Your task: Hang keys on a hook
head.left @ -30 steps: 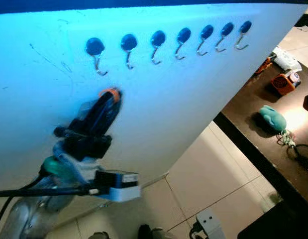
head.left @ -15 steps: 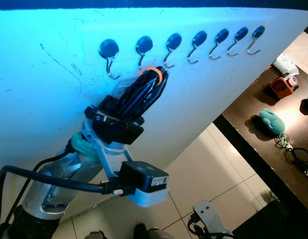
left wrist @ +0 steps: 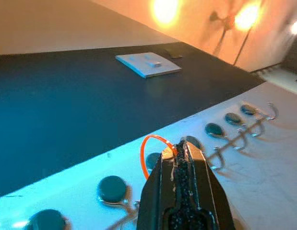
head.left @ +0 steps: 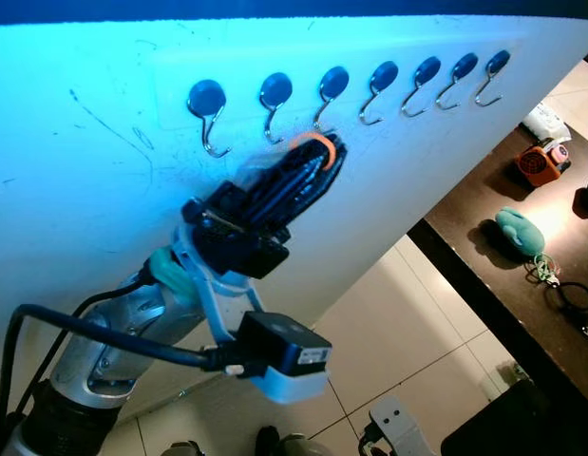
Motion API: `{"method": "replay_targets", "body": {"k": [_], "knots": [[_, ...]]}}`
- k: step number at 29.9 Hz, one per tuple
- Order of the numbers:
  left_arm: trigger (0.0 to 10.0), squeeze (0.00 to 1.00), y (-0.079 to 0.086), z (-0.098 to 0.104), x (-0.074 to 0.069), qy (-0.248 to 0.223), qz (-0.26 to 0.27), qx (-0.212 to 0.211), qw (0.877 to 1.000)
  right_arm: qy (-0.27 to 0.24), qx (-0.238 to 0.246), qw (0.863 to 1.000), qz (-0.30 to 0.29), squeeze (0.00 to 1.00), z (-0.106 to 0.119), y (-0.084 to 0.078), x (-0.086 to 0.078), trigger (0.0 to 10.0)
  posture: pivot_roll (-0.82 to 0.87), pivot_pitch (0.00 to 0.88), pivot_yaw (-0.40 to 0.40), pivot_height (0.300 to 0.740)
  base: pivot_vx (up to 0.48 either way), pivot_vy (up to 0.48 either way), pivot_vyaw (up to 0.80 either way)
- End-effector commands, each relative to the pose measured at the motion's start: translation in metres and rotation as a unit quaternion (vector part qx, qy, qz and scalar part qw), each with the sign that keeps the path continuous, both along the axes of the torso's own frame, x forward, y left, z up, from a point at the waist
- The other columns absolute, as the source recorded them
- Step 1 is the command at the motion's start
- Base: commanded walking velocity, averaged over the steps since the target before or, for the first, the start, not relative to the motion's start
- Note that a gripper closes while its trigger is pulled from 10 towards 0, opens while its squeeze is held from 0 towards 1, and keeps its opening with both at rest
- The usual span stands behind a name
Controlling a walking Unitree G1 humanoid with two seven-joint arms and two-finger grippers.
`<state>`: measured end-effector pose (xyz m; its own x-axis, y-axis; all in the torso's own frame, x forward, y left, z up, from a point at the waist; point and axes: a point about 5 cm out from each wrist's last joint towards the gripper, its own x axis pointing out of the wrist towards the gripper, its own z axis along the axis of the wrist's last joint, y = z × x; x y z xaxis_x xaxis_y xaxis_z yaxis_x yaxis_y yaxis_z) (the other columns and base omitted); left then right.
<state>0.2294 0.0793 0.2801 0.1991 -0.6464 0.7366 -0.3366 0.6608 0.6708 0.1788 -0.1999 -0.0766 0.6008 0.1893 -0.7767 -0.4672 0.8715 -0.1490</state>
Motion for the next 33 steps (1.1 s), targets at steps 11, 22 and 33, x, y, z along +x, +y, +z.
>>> {"method": "replay_targets", "body": {"k": [11,22,33], "knots": [[10.0,0.00,0.002,-0.004,0.007,0.154,-0.024,-0.092,0.983,0.024,-0.006,1.000,-0.018,0.00,-0.007,-0.006,-0.015,10.0,-0.01,0.129,-0.129,0.740,0.000,0.000,0.00],[10.0,0.00,0.008,0.005,0.007,0.156,-0.013,-0.138,0.978,0.023,-0.009,0.999,-0.022,0.00,-0.006,-0.008,-0.014,10.0,-0.01,0.131,-0.130,0.740,0.000,0.000,0.00],[10.0,0.00,0.006,-0.007,0.003,0.111,0.031,-0.122,0.986,0.024,-0.009,1.000,-0.017,0.00,-0.006,-0.007,-0.014,10.0,-0.01,0.134,-0.137,0.740,0.000,0.000,0.00]]}}
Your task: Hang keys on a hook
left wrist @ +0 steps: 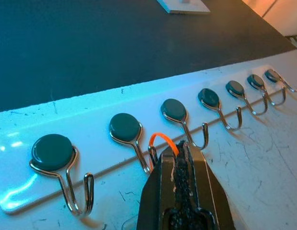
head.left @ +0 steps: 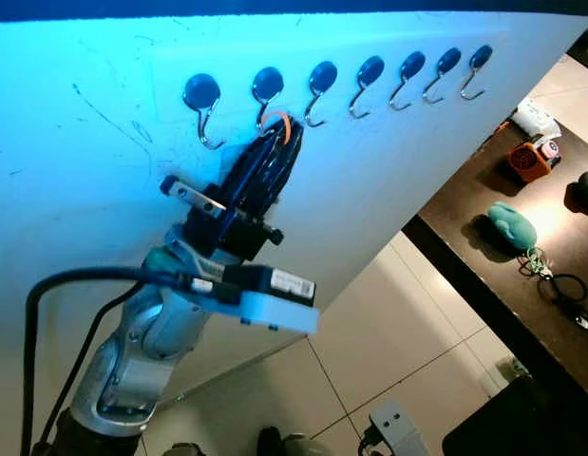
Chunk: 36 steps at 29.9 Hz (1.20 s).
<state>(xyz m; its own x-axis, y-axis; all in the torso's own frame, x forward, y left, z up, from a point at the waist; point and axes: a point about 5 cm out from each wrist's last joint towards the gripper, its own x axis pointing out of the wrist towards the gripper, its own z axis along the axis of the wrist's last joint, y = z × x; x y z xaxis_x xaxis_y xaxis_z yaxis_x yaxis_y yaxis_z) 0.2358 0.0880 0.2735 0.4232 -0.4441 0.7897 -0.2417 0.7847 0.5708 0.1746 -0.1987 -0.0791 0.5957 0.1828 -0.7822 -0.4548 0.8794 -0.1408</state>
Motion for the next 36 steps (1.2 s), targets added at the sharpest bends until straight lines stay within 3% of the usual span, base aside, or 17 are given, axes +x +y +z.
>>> {"method": "replay_targets", "body": {"k": [1,7,9,10,16,22,28,31,36], "knots": [[10.0,0.00,-0.002,0.001,-0.002,-0.006,-0.001,-0.016,1.000,0.019,-0.011,1.000,-0.008,0.00,-0.004,-0.008,-0.010,10.0,-0.01,0.134,-0.137,0.740,0.000,0.000,0.00],[10.0,0.00,-0.002,0.005,0.003,0.018,0.003,-0.057,0.998,0.018,-0.011,1.000,-0.010,0.00,-0.004,-0.008,-0.010,10.0,-0.01,0.134,-0.137,0.740,0.000,0.000,0.00],[10.0,0.00,-0.002,0.006,0.006,0.040,-0.002,-0.080,0.996,0.019,-0.011,1.000,-0.010,0.00,-0.004,-0.008,-0.010,10.0,-0.01,0.134,-0.137,0.740,0.000,0.000,0.00],[10.0,0.00,-0.002,0.004,0.010,0.076,-0.013,-0.102,0.992,0.019,-0.010,1.000,-0.010,0.00,-0.004,-0.008,-0.010,10.0,-0.01,0.134,-0.137,0.740,0.000,0.000,0.00],[10.0,0.00,-0.001,0.005,0.009,0.066,-0.003,-0.113,0.991,0.019,-0.011,1.000,-0.011,0.00,-0.004,-0.009,-0.011,10.0,-0.02,0.136,-0.141,0.740,0.000,0.000,0.00],[10.0,0.00,-0.007,0.009,-0.004,-0.015,0.013,-0.061,0.998,0.020,-0.012,1.000,-0.010,0.00,-0.004,-0.010,-0.011,10.0,-0.01,0.137,-0.148,0.740,0.000,0.000,0.00],[10.0,0.00,-0.006,0.009,-0.014,-0.073,0.031,-0.005,0.997,0.019,-0.012,1.000,-0.005,0.00,-0.003,-0.009,-0.009,10.0,-0.01,0.143,-0.152,0.740,0.000,0.000,0.00],[10.0,0.00,-0.006,0.009,-0.014,-0.073,0.031,-0.005,0.997,0.019,-0.012,1.000,-0.005,0.00,-0.003,-0.009,-0.009,10.0,-0.01,0.143,-0.152,0.740,0.000,0.000,0.00],[10.0,0.00,0.010,-0.001,-0.020,-0.072,0.032,0.055,0.995,0.019,-0.013,1.000,0.002,0.00,-0.003,-0.009,-0.008,10.0,0.00,0.155,-0.153,0.740,0.000,0.000,0.00]]}}
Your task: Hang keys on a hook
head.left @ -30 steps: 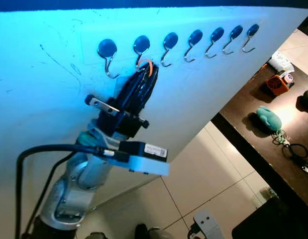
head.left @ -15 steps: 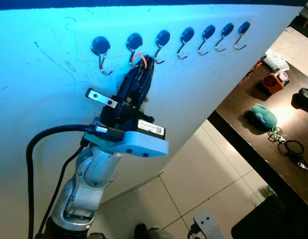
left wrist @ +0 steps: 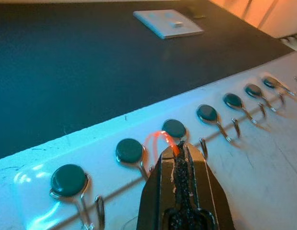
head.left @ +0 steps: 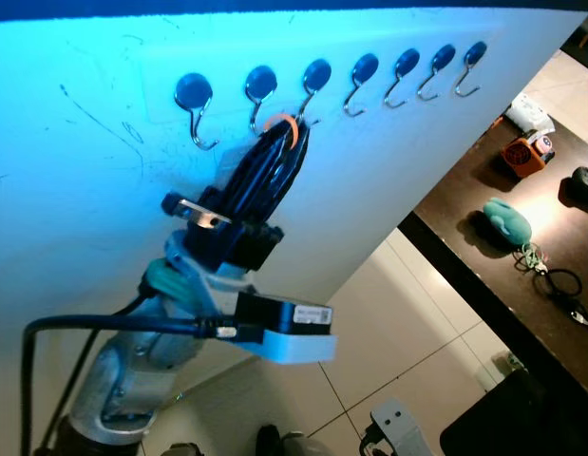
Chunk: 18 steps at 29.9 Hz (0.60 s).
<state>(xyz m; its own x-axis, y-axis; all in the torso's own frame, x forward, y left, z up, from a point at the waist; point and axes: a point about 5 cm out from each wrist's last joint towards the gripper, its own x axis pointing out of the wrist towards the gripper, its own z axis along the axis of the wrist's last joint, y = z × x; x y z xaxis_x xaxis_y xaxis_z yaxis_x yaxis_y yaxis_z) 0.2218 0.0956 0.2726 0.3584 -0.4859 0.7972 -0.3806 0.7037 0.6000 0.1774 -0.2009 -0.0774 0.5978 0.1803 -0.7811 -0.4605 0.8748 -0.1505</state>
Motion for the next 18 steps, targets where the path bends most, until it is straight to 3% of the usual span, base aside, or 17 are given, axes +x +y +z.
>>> {"method": "replay_targets", "body": {"k": [1,5,7,10,18], "knots": [[10.0,0.00,0.002,0.000,-0.006,-0.006,-0.009,0.009,1.000,0.021,-0.009,1.000,-0.002,0.00,-0.005,-0.006,-0.011,10.0,0.00,0.155,-0.153,0.740,0.000,0.000,0.00],[10.0,0.00,0.006,-0.002,-0.007,0.001,-0.006,0.017,1.000,0.023,-0.009,1.000,-0.001,0.00,-0.005,-0.007,-0.012,10.0,0.00,0.155,-0.153,0.740,0.000,0.000,0.00],[10.0,0.00,0.012,0.001,0.000,0.015,0.014,-0.011,1.000,0.023,-0.009,1.000,0.001,0.00,-0.005,-0.006,-0.011,10.0,0.01,0.140,-0.154,0.740,0.000,0.000,0.00],[10.0,0.00,0.012,0.002,0.001,0.015,0.018,-0.020,1.000,0.020,-0.008,1.000,0.000,0.00,-0.004,-0.006,-0.009,10.0,0.01,0.140,-0.154,0.740,0.000,0.000,0.00],[10.0,0.00,0.005,0.003,0.000,0.013,-0.008,0.000,1.000,0.019,-0.012,1.000,0.000,0.00,-0.003,-0.008,-0.008,10.0,0.01,0.136,-0.157,0.740,0.000,0.000,0.00]]}}
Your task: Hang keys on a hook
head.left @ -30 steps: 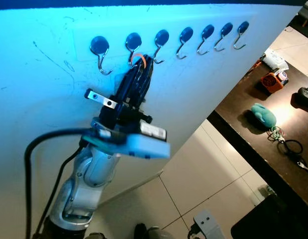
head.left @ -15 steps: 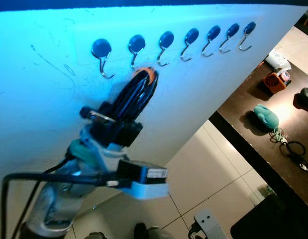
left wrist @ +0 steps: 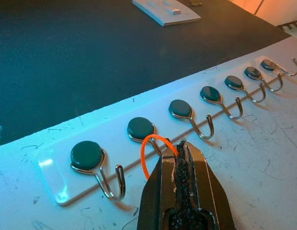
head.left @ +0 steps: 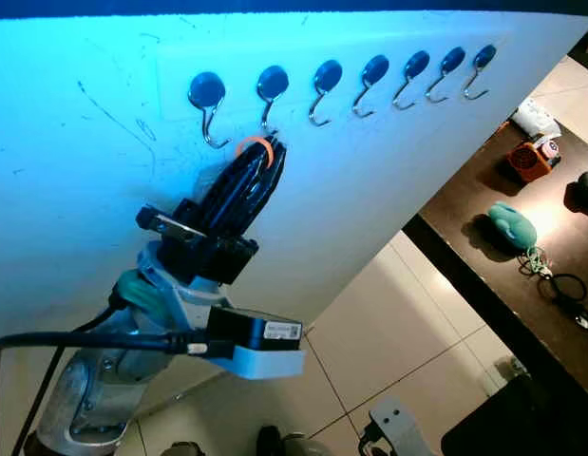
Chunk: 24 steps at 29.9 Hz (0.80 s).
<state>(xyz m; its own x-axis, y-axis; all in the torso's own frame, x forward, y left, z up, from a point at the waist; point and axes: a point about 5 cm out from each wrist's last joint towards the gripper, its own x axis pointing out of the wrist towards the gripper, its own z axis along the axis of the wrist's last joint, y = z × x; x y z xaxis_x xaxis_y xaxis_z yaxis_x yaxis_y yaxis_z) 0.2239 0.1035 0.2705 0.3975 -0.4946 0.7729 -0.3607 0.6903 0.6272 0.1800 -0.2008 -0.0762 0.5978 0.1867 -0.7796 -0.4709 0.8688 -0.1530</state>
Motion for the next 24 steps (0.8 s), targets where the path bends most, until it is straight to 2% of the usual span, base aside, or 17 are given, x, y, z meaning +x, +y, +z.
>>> {"method": "replay_targets", "body": {"k": [1,6,12,14,15,16,17,18,20,24], "knots": [[10.0,0.00,-0.004,0.006,-0.002,-0.011,-0.022,-0.004,1.000,0.020,-0.012,1.000,-0.006,0.00,-0.004,-0.008,-0.010,10.0,0.01,0.136,-0.157,0.740,0.000,0.000,0.00],[10.0,0.00,-0.009,0.009,-0.003,-0.013,-0.046,0.009,0.999,0.020,-0.009,1.000,-0.006,0.00,-0.005,-0.005,-0.010,10.0,0.01,0.138,-0.143,0.740,0.000,0.000,0.00],[10.0,0.00,-0.006,0.011,0.001,-0.006,-0.036,-0.005,0.999,0.019,-0.004,1.000,-0.010,0.00,-0.006,-0.003,-0.011,10.0,0.00,0.138,-0.135,0.740,0.000,0.000,0.00],[10.0,0.00,0.002,0.012,0.005,0.020,-0.017,-0.037,0.999,0.021,-0.004,1.000,-0.013,0.00,-0.007,-0.003,-0.014,10.0,0.00,0.140,-0.131,0.740,0.000,0.000,0.00],[10.0,0.00,0.002,0.012,0.005,0.020,-0.017,-0.037,0.999,0.021,-0.004,1.000,-0.013,0.00,-0.007,-0.003,-0.014,10.0,0.00,0.140,-0.131,0.740,0.000,0.000,0.00],[10.0,0.00,0.006,0.011,0.007,0.036,-0.009,-0.056,0.998,0.023,-0.004,1.000,-0.014,0.00,-0.007,-0.003,-0.016,10.0,0.00,0.141,-0.131,0.740,0.000,0.000,0.00],[10.0,0.00,0.006,0.011,0.007,0.036,-0.009,-0.056,0.998,0.023,-0.004,1.000,-0.014,0.00,-0.007,-0.003,-0.016,10.0,0.00,0.141,-0.131,0.740,0.000,0.000,0.00],[10.0,0.00,0.012,0.009,0.008,0.057,0.003,-0.078,0.995,0.025,-0.005,1.000,-0.014,0.00,-0.008,-0.004,-0.017,10.0,0.00,0.142,-0.132,0.740,0.000,0.000,0.00],[10.0,0.00,0.016,0.006,0.008,0.071,0.012,-0.091,0.993,0.027,-0.006,1.000,-0.013,0.00,-0.008,-0.004,-0.018,10.0,0.01,0.145,-0.134,0.740,0.000,0.000,0.00],[10.0,0.00,0.015,0.000,0.000,0.069,0.011,-0.070,0.995,0.027,-0.007,1.000,-0.010,0.00,-0.008,-0.005,-0.017,10.0,0.02,0.149,-0.142,0.740,0.000,0.000,0.00]]}}
